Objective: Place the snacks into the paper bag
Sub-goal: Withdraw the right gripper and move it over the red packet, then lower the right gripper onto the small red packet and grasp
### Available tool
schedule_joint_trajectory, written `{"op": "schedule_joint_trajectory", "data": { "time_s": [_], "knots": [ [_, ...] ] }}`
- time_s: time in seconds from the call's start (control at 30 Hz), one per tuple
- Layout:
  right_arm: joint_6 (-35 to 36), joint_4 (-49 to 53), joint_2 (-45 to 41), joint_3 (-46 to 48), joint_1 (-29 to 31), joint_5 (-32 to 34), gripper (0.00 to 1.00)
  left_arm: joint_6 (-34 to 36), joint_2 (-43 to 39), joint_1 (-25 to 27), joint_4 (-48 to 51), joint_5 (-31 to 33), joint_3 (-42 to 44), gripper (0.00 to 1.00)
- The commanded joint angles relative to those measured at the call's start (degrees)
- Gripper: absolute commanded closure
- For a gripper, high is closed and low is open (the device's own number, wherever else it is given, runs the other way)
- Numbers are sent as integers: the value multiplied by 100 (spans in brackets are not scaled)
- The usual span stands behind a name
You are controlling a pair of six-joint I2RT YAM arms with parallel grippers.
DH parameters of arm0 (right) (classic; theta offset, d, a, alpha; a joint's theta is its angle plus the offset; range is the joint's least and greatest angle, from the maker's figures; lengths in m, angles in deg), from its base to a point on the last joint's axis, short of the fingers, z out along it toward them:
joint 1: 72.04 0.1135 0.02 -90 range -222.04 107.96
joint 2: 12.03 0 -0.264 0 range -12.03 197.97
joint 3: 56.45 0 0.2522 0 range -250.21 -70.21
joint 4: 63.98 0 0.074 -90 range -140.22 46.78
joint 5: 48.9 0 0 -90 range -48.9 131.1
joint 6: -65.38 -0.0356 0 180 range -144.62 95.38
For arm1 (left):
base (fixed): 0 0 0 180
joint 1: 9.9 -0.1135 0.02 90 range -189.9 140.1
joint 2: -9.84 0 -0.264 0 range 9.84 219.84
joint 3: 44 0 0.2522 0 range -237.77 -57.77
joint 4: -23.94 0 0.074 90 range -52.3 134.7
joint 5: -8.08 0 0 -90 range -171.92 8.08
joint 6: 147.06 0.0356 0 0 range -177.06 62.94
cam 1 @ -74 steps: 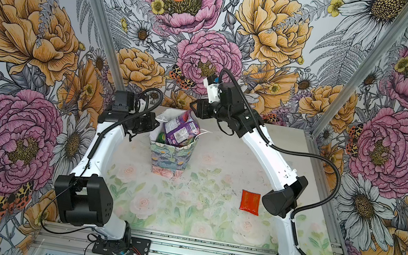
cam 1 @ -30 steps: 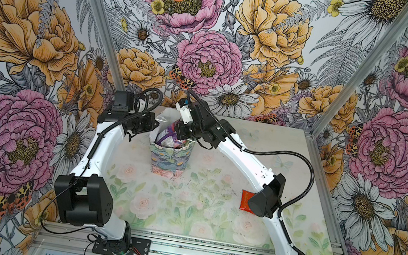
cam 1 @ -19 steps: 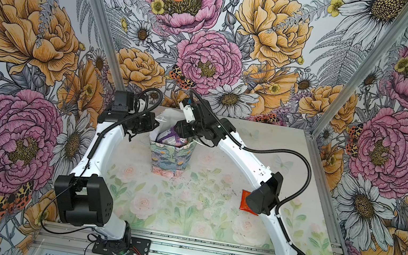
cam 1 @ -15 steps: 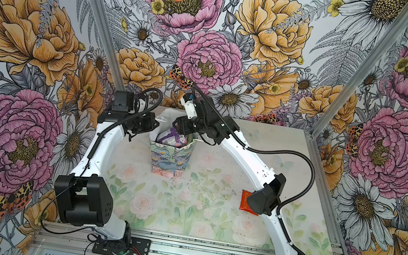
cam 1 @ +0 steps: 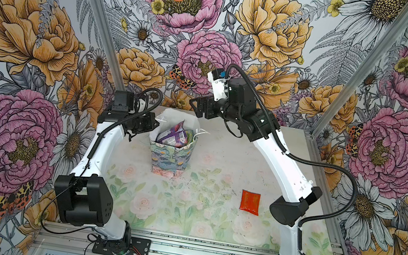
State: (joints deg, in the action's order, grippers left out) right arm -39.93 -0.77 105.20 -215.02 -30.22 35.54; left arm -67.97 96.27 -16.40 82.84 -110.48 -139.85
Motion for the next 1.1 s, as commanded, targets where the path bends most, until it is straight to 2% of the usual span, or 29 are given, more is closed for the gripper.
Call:
{"op": "schedule_joint_trajectory", "data": {
  "time_s": [0.0,0.13,0.37,0.47,0.67,0.83,1.07],
  "knots": [
    [47,-95,-552,991,-88,338,9,43,-142,-35,53,-174,-88,100],
    [-144,-786,-1566,2900,-191,527,7,45,-153,-50,49,-168,-81,100],
    [-939,-1464,-3227,5894,-587,682,4,38,-153,-51,54,-166,-74,100],
    [-1260,-1557,-3813,6908,-724,699,0,39,-138,-55,50,-151,-74,100],
    [-1974,-1552,-4736,8783,-1114,675,1,46,-127,-56,54,-127,-69,100],
    [-2453,-1557,-5110,10011,-1419,665,5,39,-118,-55,55,-130,-70,100],
    [-2728,-1656,-5053,10795,-1493,547,11,44,-117,-46,51,-124,-62,100]
  ]
}}
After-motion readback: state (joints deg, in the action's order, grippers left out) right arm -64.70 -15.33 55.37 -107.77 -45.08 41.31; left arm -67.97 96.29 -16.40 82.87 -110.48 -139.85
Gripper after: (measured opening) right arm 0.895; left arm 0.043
